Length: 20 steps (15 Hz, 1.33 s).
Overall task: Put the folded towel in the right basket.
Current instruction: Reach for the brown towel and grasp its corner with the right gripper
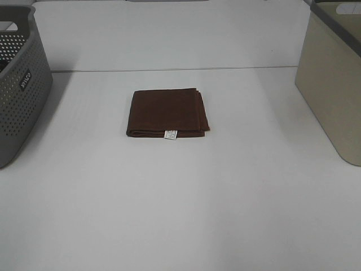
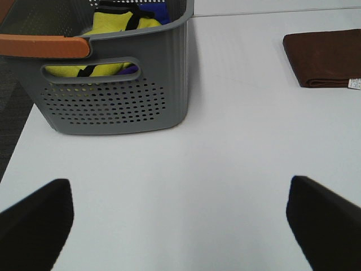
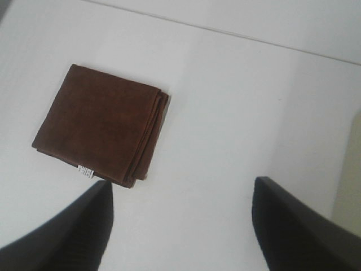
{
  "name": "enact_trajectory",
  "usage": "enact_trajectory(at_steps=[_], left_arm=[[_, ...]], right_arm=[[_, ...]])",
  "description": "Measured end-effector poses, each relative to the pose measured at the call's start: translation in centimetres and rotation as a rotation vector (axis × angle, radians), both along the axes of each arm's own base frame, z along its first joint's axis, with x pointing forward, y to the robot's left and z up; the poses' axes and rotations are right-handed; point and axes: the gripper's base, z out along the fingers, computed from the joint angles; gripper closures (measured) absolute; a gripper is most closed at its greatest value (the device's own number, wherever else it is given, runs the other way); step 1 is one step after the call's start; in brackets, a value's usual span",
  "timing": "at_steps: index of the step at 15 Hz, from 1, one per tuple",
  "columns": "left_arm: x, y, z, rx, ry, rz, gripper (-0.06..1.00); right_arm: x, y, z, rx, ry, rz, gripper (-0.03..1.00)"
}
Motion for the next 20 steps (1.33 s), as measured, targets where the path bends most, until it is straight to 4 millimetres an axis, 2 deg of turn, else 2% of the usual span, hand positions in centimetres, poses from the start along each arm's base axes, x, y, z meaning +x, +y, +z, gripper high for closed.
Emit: enact_trajectory(at_steps=[3, 7, 8, 10, 16, 18, 20], left_arm=[[0.0, 0.0, 0.0, 0.000, 0.000, 0.000, -0.03], [0.0, 0.0, 0.0, 0.000, 0.000, 0.000, -0.03], [0.0, 0.0, 0.0, 0.000, 0.000, 0.000, -0.03], [0.0, 0.0, 0.0, 0.000, 0.000, 0.000, -0.03], [0.0, 0.0, 0.0, 0.000, 0.000, 0.000, -0.03], [0.0, 0.0, 0.0, 0.000, 0.000, 0.000, -0.03], [0.0, 0.0, 0.0, 0.000, 0.000, 0.000, -0.03]], right_arm=[[2.5, 2.1, -3.9, 0.036, 0.116, 0.032, 0.30], [5.3, 3.8, -10.1, 0.114, 0.286, 0.041, 0.30], [5.6, 3.9, -10.9, 0.123, 0.311, 0.040, 0.30], [6.7, 5.2, -14.4, 0.196, 0.440, 0.076, 0.30], [9.1, 6.5, -19.9, 0.269, 0.515, 0.103, 0.28], [10.0, 6.8, -23.0, 0.275, 0.542, 0.098, 0.28], [10.2, 6.9, -25.0, 0.274, 0.565, 0.094, 0.28]])
